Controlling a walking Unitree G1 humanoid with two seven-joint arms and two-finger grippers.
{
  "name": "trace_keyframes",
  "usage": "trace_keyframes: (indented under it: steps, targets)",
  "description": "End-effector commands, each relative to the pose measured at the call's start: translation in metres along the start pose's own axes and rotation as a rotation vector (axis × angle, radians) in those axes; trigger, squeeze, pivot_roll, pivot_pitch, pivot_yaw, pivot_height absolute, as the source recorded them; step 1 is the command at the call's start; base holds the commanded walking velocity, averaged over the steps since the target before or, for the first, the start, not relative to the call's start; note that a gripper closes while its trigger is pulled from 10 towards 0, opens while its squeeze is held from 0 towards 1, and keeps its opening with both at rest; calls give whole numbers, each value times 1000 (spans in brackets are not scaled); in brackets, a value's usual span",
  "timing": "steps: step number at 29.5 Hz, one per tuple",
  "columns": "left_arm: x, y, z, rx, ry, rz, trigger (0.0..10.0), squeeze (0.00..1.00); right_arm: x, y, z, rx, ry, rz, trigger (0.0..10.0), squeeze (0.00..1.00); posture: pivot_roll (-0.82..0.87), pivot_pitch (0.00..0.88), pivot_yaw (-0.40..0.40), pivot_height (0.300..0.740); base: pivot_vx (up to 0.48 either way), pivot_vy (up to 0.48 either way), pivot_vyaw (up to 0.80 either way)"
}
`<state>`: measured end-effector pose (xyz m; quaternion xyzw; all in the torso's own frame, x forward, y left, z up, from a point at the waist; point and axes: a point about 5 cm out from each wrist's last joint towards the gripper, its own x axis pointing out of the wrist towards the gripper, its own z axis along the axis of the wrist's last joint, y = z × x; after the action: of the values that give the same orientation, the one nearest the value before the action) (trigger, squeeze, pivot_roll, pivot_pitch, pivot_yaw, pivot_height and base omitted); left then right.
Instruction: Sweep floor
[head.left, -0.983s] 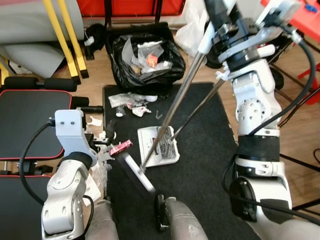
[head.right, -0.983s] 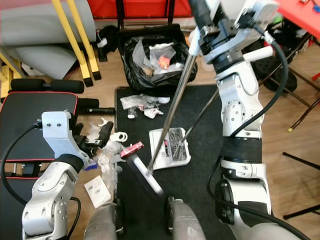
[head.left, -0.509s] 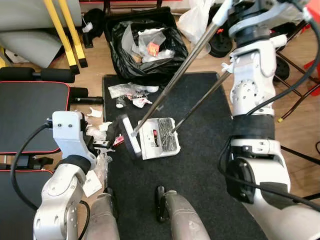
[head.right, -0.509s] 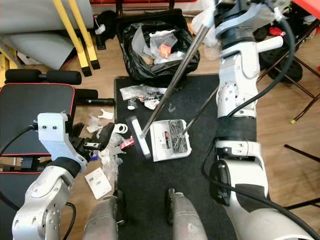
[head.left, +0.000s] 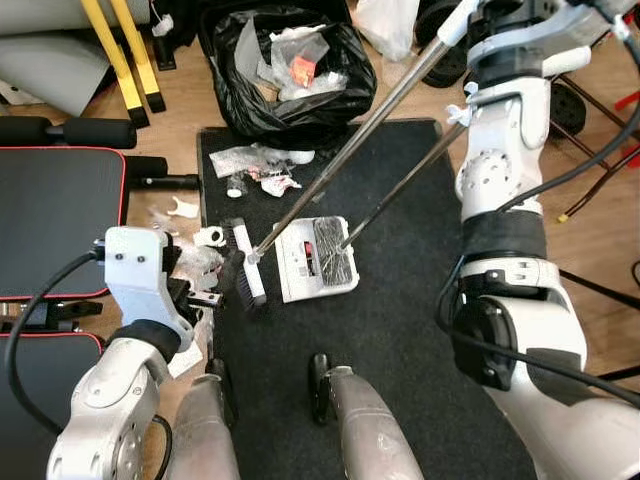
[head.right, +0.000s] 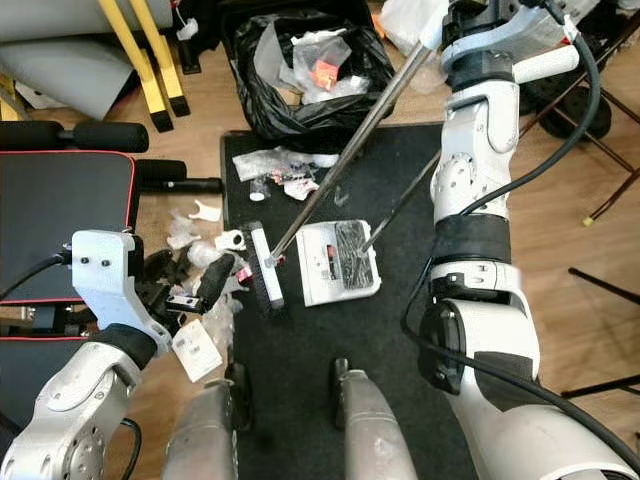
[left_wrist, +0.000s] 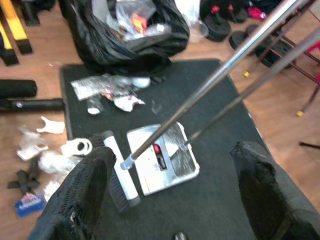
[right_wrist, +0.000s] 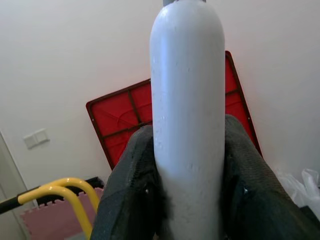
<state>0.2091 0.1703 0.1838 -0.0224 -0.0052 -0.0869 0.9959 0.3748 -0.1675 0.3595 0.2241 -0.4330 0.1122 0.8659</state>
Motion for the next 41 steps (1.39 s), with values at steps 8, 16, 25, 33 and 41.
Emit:
trace_keyframes:
  steps: [8,16,25,33,41]
  targets:
    - [-18,-12,3,-19,31,-113,10000,0,10,2,7,-50,-50,25,10000,0,-30,554,-184,740,0,0,0]
    - [-27,-14,8,-17,36,-112,10000,0,28,24,-9,-319,110,19,10000,0,-33,566,-197,740,0,0,0]
    - [-27,-15,9,-18,43,-110,10000,0,39,53,2,-325,-22,81,10000,0,-35,555,-204,740,0,0,0]
    - [-26,-15,9,-22,42,-109,10000,0,35,66,-6,-254,-24,120,10000,0,-45,545,-210,740,0,0,0]
    - [-24,-15,9,-22,40,-109,10000,0,36,72,-6,-160,-65,19,10000,0,-49,539,-213,740,0,0,0]
